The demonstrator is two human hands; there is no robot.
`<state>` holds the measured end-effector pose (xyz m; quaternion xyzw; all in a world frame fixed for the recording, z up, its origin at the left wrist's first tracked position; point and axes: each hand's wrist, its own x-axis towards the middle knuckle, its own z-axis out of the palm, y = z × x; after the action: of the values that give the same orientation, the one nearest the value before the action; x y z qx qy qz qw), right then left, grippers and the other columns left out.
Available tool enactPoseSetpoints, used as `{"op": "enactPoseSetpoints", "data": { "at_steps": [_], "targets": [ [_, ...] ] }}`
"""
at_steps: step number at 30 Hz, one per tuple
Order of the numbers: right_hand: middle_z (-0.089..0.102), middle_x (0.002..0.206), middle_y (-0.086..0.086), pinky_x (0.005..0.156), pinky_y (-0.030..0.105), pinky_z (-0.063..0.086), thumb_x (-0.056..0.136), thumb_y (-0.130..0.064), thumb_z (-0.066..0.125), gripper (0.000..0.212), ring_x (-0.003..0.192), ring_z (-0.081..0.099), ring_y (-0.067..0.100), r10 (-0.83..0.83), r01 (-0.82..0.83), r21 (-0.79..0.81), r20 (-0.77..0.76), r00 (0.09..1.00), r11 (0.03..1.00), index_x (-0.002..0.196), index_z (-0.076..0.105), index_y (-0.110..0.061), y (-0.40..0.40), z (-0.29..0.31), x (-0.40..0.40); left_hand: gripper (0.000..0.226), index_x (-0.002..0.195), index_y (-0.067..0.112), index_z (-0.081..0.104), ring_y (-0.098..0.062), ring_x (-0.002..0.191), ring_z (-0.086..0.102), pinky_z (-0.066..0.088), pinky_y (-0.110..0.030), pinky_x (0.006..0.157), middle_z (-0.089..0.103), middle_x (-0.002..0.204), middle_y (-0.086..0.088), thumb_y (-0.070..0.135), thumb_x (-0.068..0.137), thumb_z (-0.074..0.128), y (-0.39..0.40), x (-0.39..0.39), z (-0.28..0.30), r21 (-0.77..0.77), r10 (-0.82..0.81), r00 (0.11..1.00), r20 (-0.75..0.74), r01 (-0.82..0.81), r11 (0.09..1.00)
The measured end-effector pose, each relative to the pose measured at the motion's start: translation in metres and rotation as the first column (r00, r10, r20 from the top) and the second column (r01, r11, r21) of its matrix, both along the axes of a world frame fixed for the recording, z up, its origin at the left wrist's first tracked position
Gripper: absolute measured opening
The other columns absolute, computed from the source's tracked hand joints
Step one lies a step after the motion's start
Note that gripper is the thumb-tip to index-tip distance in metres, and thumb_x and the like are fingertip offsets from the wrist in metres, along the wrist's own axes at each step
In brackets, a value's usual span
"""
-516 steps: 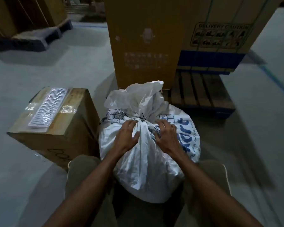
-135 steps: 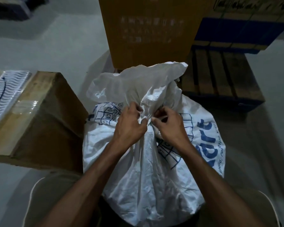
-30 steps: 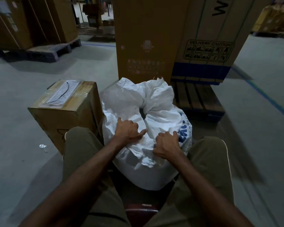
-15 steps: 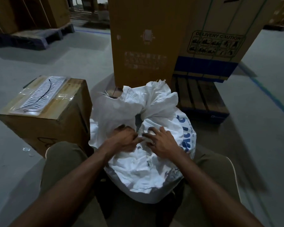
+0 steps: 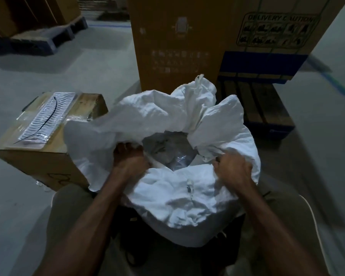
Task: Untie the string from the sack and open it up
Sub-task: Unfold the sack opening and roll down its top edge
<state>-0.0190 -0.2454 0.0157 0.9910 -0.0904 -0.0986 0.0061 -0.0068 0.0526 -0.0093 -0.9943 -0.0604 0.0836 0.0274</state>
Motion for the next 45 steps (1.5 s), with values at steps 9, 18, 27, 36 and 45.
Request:
{"op": "enactPoseSetpoints", "data": {
  "at_steps": [9,18,27,36,45],
  "targets": [
    [0.047,0.152,0.005,0.113,0.049,0.032,0.086,-0.031,0.071,0.064,0.138,0.04,0.036,0.385,-0.418,0.088,0.258,0.886,0.904,0.146,0.05,-0.029,0.038,-0.016,0.008,0.061,0.142,0.018,0.051,-0.035,0.133,0.048,0.042,-0.043,0.111,0.057,0.135,-0.013,0.018,0.082,0.059,-0.047,-0.006,0.013,-0.357,-0.306,0.882,0.358,0.432,0.828],
    [0.053,0.145,-0.005,0.103,0.046,0.037,0.097,-0.053,0.05,0.049,0.135,0.045,0.023,0.261,-0.287,0.104,0.207,0.943,0.952,0.141,0.052,-0.034,0.02,-0.031,0.011,0.082,0.16,0.042,-0.001,-0.041,0.15,0.022,0.014,-0.061,0.122,0.019,0.164,-0.014,0.059,0.098,0.049,-0.009,0.019,0.013,-0.56,0.266,0.921,0.285,-0.065,0.826],
    [0.055,0.141,-0.001,0.104,0.044,0.041,0.096,-0.042,0.059,0.04,0.128,0.05,0.024,0.274,-0.368,0.215,0.369,0.888,0.905,0.134,0.06,-0.027,0.028,0.0,0.02,0.055,0.139,0.017,0.054,-0.037,0.13,0.044,0.043,-0.048,0.109,0.051,0.135,-0.018,0.032,0.089,0.068,-0.033,0.001,0.028,-0.417,0.046,0.891,0.452,0.166,0.893],
    [0.031,0.164,0.007,0.122,0.055,0.018,0.096,-0.047,0.059,0.067,0.153,0.026,0.03,0.311,-0.424,0.157,0.468,0.827,0.892,0.155,0.037,-0.025,0.05,0.02,0.08,0.047,0.134,0.013,0.059,-0.028,0.099,0.059,0.05,-0.039,0.091,0.064,0.107,-0.011,0.019,0.087,0.059,-0.056,0.051,0.069,-0.327,-0.093,0.73,0.678,0.411,0.851],
    [0.007,0.172,0.006,0.123,0.059,0.0,0.101,-0.056,0.046,0.078,0.158,-0.002,0.031,0.304,-0.345,0.171,0.226,0.925,0.923,0.163,0.008,-0.027,0.049,-0.014,0.128,0.056,0.147,0.022,0.053,-0.029,0.157,0.018,0.004,-0.062,0.125,0.038,0.163,-0.008,0.049,0.1,0.039,-0.093,0.12,0.039,0.099,-0.467,0.634,0.617,0.526,0.845]
  ]
}}
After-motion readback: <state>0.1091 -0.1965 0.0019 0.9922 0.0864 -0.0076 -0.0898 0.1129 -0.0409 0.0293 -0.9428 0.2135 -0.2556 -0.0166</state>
